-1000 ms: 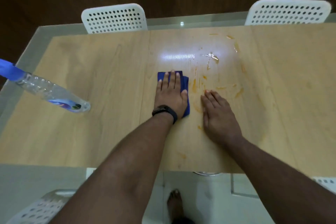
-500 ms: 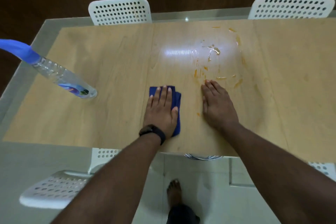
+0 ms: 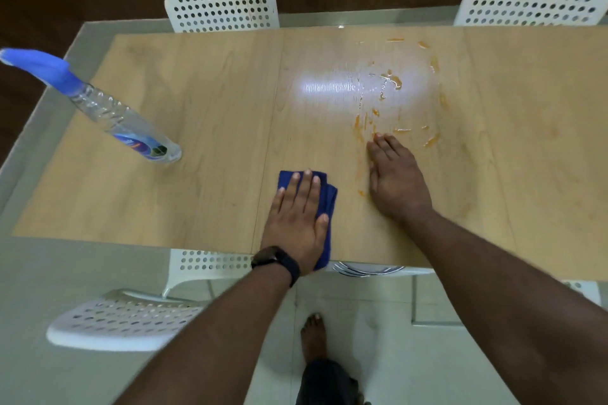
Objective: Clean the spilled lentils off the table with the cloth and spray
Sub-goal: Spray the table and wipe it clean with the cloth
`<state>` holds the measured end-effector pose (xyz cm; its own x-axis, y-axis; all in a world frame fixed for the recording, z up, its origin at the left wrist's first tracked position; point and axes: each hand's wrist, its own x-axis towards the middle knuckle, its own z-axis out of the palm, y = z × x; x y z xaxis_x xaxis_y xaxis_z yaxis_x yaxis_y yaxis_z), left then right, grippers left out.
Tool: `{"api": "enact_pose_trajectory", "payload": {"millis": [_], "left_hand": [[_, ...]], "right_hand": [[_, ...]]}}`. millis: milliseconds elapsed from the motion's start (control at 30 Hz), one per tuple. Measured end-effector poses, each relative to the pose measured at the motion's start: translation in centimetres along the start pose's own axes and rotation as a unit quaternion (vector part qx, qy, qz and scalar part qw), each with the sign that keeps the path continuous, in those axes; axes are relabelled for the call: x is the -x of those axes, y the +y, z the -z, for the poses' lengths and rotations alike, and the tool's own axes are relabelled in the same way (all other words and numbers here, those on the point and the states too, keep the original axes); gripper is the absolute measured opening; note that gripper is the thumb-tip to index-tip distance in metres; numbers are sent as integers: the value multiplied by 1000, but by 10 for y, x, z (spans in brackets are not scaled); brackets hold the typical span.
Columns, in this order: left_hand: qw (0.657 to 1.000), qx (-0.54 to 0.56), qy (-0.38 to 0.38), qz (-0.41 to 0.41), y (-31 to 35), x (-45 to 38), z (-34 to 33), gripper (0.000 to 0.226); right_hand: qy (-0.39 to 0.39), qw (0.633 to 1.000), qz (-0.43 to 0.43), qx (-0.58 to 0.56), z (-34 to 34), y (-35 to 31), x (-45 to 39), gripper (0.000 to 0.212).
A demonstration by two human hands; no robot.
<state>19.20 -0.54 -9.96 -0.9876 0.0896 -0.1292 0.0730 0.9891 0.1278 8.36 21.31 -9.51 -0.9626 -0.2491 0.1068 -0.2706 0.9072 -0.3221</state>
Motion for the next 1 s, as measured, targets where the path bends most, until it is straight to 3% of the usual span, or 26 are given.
{"api": "enact_pose_trajectory", "payload": {"millis": [200, 400, 600, 1000], "left_hand": [[995, 3, 21, 94, 7, -84, 7, 72], [1000, 20, 17, 12, 58, -43, -3, 73], [1000, 0, -7, -17, 27, 19, -7, 70], [999, -6, 16, 38, 14, -91, 5, 73]], "right_hand": [[1, 1000, 0, 9, -10, 5, -2, 55], [7, 1000, 4, 8, -8, 5, -1, 53], [7, 1000, -1, -12, -1, 0, 0, 54], [14, 1000, -4, -3, 0, 1, 0, 52]]}}
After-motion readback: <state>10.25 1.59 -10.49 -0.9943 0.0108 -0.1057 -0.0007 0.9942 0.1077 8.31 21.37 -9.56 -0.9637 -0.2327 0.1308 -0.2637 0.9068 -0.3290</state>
